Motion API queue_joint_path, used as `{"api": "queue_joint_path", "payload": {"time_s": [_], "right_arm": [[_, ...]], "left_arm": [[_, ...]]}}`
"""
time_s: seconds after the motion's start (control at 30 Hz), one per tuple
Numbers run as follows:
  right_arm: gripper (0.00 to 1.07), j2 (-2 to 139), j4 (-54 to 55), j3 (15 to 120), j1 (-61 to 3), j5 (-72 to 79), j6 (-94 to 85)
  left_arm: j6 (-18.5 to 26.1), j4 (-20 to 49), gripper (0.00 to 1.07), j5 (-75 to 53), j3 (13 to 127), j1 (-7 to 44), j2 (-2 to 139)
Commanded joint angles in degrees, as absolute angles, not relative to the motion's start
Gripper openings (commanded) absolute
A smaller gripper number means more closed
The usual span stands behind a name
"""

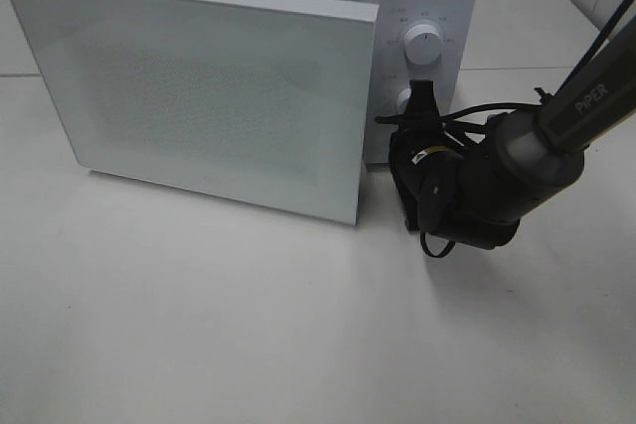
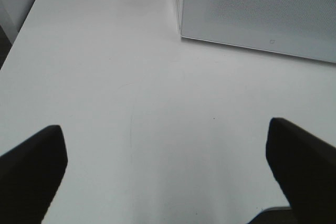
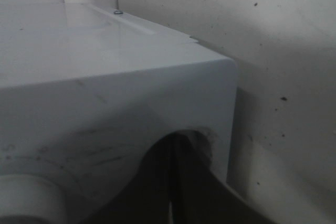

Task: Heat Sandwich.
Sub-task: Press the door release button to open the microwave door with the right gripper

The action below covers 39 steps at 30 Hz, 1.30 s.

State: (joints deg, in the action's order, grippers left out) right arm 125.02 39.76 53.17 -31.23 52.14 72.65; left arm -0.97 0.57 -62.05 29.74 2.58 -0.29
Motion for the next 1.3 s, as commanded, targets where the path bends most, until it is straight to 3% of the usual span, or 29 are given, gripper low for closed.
{"api": "queue_joint_path", "payload": {"time_s": [0.03,0.87,1.3], "right_arm": [[0.00,124.6,34.7,58.8,-29.3,66.9,71.4],[0.00,121.3,34.8,58.8,-29.3,52.0,66.6],[0.00,117.8,35.7,53.7,-29.3,44.7,66.7]], "left_arm": [[-1.1,0.6,0.98,-61.3,29.6,2.8,-1.3],[-1.1,0.6,0.98,-61.3,29.6,2.8,-1.3],[-1.1,0.6,0.98,-61.3,29.6,2.8,-1.3]]}}
